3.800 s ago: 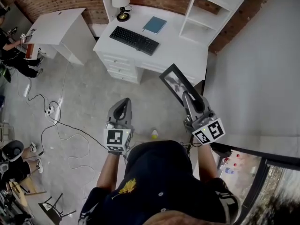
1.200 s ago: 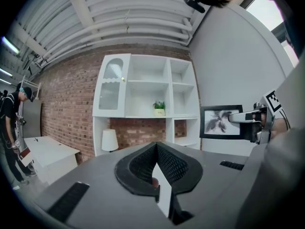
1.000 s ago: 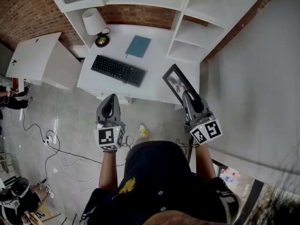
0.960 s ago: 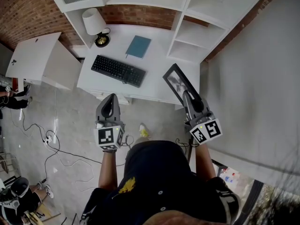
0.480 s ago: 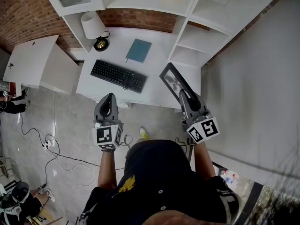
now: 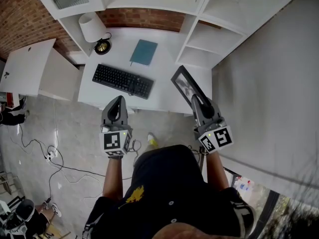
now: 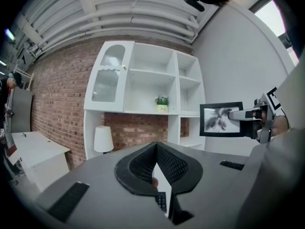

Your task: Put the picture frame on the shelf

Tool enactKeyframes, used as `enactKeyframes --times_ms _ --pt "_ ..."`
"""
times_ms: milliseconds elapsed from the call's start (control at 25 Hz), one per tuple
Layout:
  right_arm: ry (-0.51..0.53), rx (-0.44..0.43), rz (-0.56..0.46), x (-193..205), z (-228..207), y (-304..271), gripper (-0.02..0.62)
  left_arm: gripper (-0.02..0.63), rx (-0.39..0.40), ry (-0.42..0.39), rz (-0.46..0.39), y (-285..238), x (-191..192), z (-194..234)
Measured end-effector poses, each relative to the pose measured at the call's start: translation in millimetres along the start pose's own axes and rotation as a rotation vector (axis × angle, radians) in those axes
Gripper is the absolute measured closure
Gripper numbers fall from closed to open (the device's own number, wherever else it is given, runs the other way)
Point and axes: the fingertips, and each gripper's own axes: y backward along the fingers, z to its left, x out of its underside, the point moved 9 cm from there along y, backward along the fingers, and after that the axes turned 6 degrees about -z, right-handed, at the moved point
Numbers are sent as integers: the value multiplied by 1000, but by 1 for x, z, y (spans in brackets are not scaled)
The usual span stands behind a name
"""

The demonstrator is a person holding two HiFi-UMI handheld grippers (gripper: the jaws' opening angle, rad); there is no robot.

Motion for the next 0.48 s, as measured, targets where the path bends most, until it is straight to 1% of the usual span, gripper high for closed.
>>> enactKeyframes --times_ms 240,360,480 --pt "-1 0 16 5 -8 -8 580 589 5 7 30 -11 5 -1" --pt "-2 -8 15 7 -16 -15 580 589 -12 14 40 -18 6 -1" --pt "-9 -28 1 7 -29 -29 580 589 -24 0 31 -29 2 0"
